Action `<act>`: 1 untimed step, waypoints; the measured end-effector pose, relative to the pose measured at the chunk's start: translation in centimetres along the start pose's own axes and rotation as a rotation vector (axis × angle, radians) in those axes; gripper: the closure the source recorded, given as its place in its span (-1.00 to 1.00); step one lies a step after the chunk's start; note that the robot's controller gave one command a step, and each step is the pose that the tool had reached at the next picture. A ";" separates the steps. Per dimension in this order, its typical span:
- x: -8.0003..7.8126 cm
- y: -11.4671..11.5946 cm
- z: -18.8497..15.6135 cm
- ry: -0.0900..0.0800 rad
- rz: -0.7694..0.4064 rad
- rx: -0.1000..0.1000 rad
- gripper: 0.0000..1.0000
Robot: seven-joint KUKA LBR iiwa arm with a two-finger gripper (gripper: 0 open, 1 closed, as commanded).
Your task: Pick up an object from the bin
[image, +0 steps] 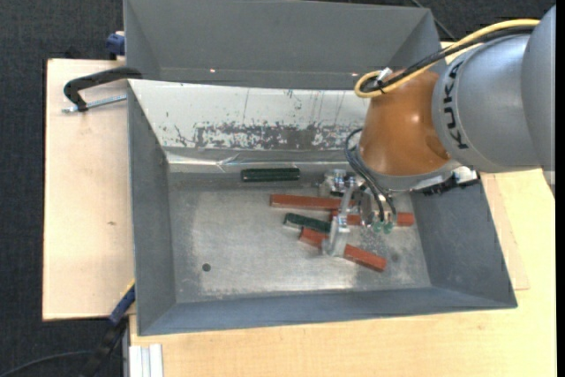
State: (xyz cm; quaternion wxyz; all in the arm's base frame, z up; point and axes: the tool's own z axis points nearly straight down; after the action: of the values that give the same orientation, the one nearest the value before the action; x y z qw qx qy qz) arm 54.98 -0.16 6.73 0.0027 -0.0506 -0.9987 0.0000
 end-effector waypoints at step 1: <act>-1.5 -2.0 -3.5 -0.013 -0.226 0.001 -1.00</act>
Offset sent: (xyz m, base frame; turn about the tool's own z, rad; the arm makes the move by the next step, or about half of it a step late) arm 0.0109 -0.0214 0.0327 -0.2279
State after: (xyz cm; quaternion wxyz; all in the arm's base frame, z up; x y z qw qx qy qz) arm 56.26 -2.33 10.20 -0.0039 0.0624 -0.9980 0.0003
